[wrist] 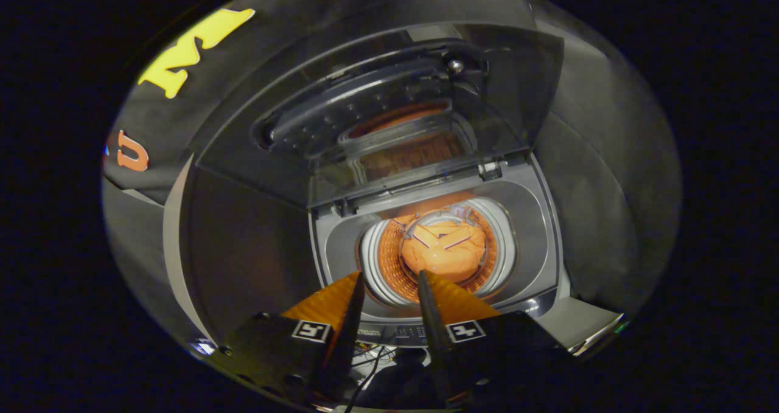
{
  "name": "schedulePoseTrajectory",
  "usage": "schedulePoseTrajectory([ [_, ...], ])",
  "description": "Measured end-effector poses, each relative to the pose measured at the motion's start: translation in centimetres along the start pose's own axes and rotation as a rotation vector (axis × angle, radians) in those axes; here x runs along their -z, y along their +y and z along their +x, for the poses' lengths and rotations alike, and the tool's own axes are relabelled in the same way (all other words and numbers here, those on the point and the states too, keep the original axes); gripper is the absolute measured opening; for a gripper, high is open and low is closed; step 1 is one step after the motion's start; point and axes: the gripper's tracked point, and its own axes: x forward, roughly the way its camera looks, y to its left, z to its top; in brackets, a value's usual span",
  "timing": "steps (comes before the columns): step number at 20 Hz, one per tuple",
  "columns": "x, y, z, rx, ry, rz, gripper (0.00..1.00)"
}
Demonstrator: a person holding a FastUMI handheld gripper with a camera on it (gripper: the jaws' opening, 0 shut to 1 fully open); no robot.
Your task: Put the clothes into the washing machine and then close the washing machine lid.
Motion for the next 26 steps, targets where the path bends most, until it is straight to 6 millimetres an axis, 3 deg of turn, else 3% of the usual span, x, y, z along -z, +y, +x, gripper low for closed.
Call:
schedulePoseTrajectory([
  [2,1.3,-0.8,0.1,0.045,0.014,-0.039,0.68],
  [7,1.9,-0.9,-1.6,0.092,-0.067,-0.125,0.69],
  [13,1.2,1.6,-5.5,0.075,-0.185,-0.148,0.69],
  [19,-4.6,4.5,-9.8,0.059,-0.307,-0.14,0.69],
  [23,-10.8,6.2,-11.2,0.094,-0.412,-0.21,0.69],
  [26,-14.6,7.4,-11.0,0.091,-0.458,-0.249,0.69],
])
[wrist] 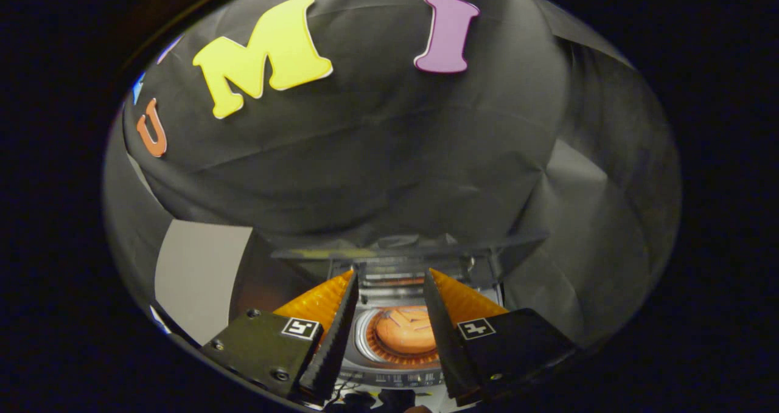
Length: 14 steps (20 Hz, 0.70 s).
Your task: Put the clothes into the washing machine and then close the washing machine lid.
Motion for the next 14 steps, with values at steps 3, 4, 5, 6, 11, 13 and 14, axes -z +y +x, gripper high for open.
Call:
schedulePoseTrajectory([
  [3,-2.5,0.4,2.3,-0.002,-0.043,-0.055,0.69],
  [4,-2.9,0.6,3.1,-0.007,-0.045,-0.061,0.69],
  [5,-3.2,0.6,4.0,-0.009,-0.053,-0.056,0.69],
  [6,-3.5,0.9,4.9,-0.016,-0.056,-0.05,0.69],
  [11,-2.2,1.7,8.7,-0.038,0.01,-0.028,0.69],
  [13,-1.6,1.6,9.6,-0.032,0.015,-0.026,0.69],
  [14,-1.4,1.3,9.7,-0.02,-0.009,-0.039,0.69],
])
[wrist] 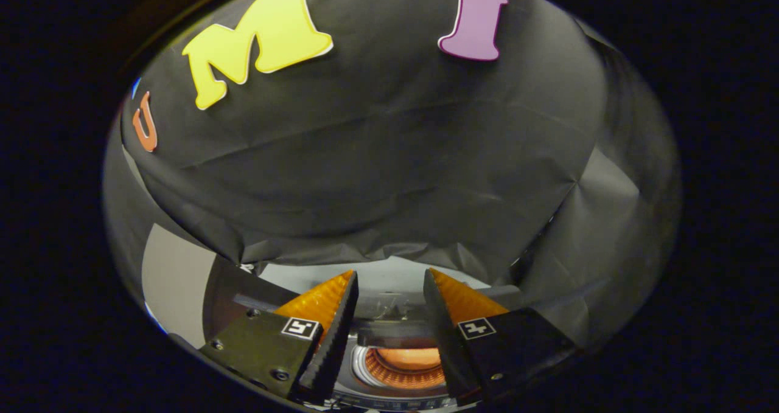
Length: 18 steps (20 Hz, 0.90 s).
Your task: Put the clothes into the washing machine and then close the washing machine lid.
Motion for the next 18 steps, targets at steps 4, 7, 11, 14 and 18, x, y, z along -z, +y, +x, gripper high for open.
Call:
schedulePoseTrajectory([
  [4,0.3,0.0,-0.7,0.008,-0.05,-0.018,0.7],
  [7,0.8,0.0,-1.5,0.0,-0.083,-0.013,0.7],
  [11,1.9,0.1,-2.1,-0.011,-0.097,-0.009,0.7],
  [14,3.0,-0.2,-3.7,-0.003,-0.114,-0.004,0.7],
  [18,4.9,-0.4,-4.8,0.016,-0.124,-0.01,0.7],
])
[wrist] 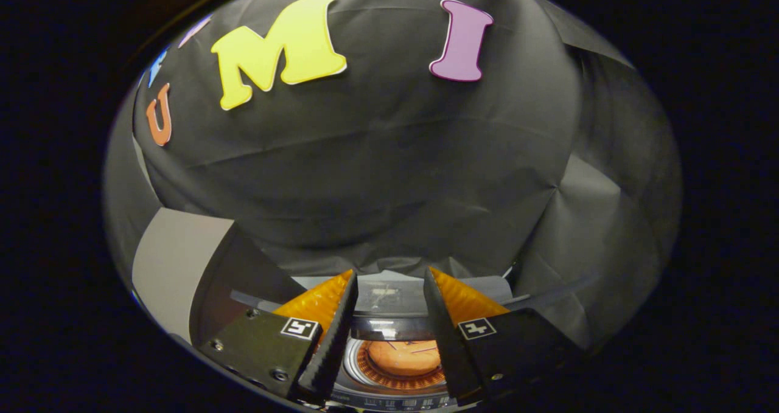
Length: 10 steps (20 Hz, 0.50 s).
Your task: Put the clothes into the washing machine and then close the washing machine lid.
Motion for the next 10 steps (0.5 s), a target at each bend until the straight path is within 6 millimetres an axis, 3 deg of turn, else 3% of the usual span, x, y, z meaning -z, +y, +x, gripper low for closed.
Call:
schedulePoseTrajectory([
  [10,3.9,-0.1,-2.2,0.007,0.029,0.006,0.7],
])
